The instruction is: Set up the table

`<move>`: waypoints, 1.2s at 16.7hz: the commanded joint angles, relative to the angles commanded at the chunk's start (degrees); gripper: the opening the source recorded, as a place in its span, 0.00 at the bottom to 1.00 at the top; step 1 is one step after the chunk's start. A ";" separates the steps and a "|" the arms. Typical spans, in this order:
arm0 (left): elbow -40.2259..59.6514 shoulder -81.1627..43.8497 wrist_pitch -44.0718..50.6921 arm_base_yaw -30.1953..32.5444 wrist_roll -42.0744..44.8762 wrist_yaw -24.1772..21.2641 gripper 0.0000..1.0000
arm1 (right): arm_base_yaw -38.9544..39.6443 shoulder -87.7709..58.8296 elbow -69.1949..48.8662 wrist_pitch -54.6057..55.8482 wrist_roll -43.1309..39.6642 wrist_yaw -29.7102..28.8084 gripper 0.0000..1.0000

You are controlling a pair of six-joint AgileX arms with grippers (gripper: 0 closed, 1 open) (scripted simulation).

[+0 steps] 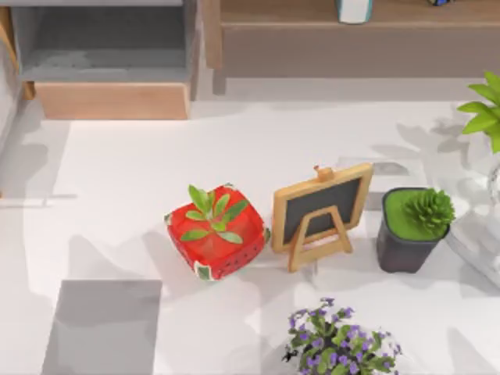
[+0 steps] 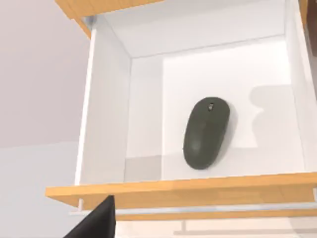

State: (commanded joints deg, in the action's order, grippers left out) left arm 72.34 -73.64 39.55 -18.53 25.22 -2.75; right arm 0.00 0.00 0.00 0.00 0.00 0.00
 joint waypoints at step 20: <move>77.09 -79.60 42.04 -1.02 15.50 -1.43 1.00 | 0.00 0.00 0.00 0.00 0.00 0.00 1.00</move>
State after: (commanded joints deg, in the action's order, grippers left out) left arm 149.43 -153.23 81.59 -19.55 40.71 -4.18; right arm 0.00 0.00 0.00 0.00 0.00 0.00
